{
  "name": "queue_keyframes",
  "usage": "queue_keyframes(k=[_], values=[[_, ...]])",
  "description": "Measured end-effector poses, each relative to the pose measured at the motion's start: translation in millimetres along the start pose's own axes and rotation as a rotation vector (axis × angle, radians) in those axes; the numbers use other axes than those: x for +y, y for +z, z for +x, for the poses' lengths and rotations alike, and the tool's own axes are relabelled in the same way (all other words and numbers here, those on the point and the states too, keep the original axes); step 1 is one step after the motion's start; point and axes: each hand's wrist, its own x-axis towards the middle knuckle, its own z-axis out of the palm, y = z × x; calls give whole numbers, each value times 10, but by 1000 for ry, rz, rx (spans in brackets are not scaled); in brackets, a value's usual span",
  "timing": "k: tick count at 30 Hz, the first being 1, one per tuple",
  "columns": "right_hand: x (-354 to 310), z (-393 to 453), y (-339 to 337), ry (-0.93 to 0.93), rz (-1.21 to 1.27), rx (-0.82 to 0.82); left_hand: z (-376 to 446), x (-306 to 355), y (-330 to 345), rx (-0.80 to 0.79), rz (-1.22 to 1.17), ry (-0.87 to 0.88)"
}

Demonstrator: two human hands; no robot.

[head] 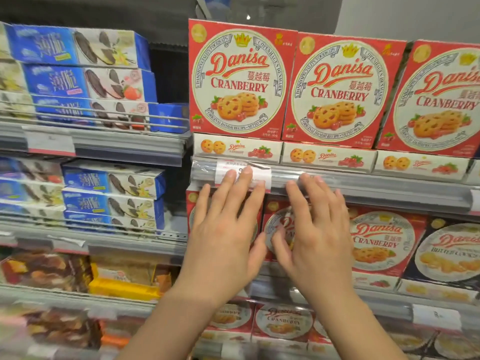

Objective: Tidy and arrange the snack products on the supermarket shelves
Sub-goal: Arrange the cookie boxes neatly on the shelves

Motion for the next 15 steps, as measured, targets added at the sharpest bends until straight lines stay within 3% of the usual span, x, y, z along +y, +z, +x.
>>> queue_keyframes(k=[6,15], values=[[-59,-14,-9,44,18,-14,-433,-288,-135,-29,-68,-26],[-233,-111,-86,146,-67,-180,-1150,-1392,-135,-156,-21,-293]])
